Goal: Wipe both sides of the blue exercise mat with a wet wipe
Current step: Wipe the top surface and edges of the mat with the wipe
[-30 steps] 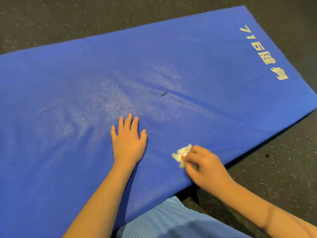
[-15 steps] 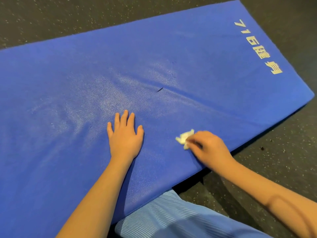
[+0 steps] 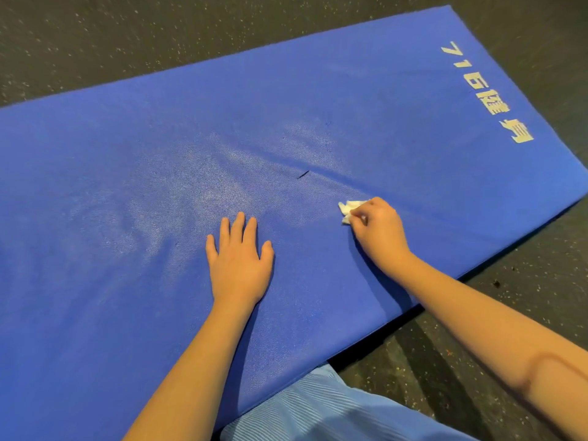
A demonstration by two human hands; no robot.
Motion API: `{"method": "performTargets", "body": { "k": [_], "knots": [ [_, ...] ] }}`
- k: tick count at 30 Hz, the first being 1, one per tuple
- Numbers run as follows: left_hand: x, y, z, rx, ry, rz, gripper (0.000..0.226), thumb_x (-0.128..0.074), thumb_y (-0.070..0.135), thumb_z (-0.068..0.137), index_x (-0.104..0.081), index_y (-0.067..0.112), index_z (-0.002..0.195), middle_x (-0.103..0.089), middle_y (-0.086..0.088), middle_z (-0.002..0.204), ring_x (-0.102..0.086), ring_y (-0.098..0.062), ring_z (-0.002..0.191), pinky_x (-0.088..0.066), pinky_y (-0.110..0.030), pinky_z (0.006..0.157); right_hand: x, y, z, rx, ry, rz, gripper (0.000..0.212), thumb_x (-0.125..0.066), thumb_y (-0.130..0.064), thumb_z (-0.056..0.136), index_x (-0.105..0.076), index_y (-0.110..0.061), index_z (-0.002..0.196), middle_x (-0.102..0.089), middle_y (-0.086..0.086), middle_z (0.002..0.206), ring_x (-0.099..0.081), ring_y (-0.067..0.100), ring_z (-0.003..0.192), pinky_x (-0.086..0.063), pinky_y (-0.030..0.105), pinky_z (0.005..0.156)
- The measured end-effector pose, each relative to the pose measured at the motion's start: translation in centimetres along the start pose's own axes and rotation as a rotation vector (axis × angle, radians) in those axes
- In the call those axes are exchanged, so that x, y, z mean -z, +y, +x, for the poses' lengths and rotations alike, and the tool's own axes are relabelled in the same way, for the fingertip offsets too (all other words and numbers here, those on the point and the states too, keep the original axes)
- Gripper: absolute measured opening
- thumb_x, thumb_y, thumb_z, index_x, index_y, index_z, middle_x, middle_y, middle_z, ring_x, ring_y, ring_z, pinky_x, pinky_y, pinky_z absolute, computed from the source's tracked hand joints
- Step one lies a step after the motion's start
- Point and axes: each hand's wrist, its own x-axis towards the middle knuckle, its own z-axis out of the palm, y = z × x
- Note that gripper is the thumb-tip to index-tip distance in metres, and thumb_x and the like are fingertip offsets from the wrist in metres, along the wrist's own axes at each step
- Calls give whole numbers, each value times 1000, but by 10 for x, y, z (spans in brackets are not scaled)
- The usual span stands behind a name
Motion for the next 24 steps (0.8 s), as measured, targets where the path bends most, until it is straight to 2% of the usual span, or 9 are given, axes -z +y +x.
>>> {"method": "performTargets", "body": {
  "k": [6,11,13,15,17,19,21,22,24],
  "knots": [
    [0,2,1,-2,12,-7,57,-31,44,101,-24,22,153,-12,3,162,1,-19,150,3,-45,119,-3,-14,-13,576,-246,-105,18,-55,-12,86,-71,-4,84,-62,11,84,-58,31,77,-48,32,63],
    [1,4,0,-11,-6,-3,72,-15,51,88,-24,21,153,-12,2,162,1,-20,150,4,-45,119,-4,-11,35,32,-52,-82,18,-57,-11,92,-73,-3,87,-58,14,97,-56,30,95,-30,23,67],
    [1,3,1,-12,-8,1,72,-15,51,88,-23,22,153,-11,3,162,1,-20,150,4,-45,119,-12,-23,29,116,-80,-63,18,-57,-9,92,-73,-3,87,-59,15,98,-57,29,99,-32,18,73],
    [1,3,2,-11,-12,7,72,-16,51,87,-25,22,153,-13,3,162,0,-20,150,3,-45,118,-15,-34,12,412,-217,-25,16,-58,-8,90,-73,-5,85,-61,13,93,-60,30,94,-43,25,79],
    [1,3,4,-13,-13,13,72,-20,51,86,-34,20,149,-22,0,160,-9,-23,149,-3,-47,117,-15,-31,17,583,-323,-85,16,-58,-10,87,-72,-4,86,-61,13,88,-59,33,83,-49,35,65],
    [4,2,15,-35,49,-14,69,-24,51,83,-52,14,134,-43,-6,146,-31,-28,139,-19,-48,111,-14,-25,41,474,-231,-141,14,-59,-10,88,-73,-6,86,-60,12,91,-58,34,87,-43,32,60],
    [7,-2,37,-50,119,-40,61,-33,46,85,-56,8,127,-50,-9,136,-41,-30,130,-27,-46,106,-14,-22,64,201,-70,-131,15,-59,-10,90,-73,-5,88,-57,13,96,-55,31,91,-34,28,63],
    [7,-4,48,-50,122,-33,58,-38,42,88,-52,7,132,-46,-10,142,-37,-31,135,-24,-47,109,-16,-22,67,113,-41,-126,17,-57,-11,91,-72,-2,90,-55,14,98,-55,31,91,-33,28,64],
    [3,-9,67,-36,113,16,62,-35,41,92,-40,10,145,-32,-7,155,-22,-28,145,-13,-48,115,-22,-30,58,220,-78,-126,20,-55,-10,92,-72,-1,87,-56,15,98,-57,33,92,-40,28,70]
  ]
}}
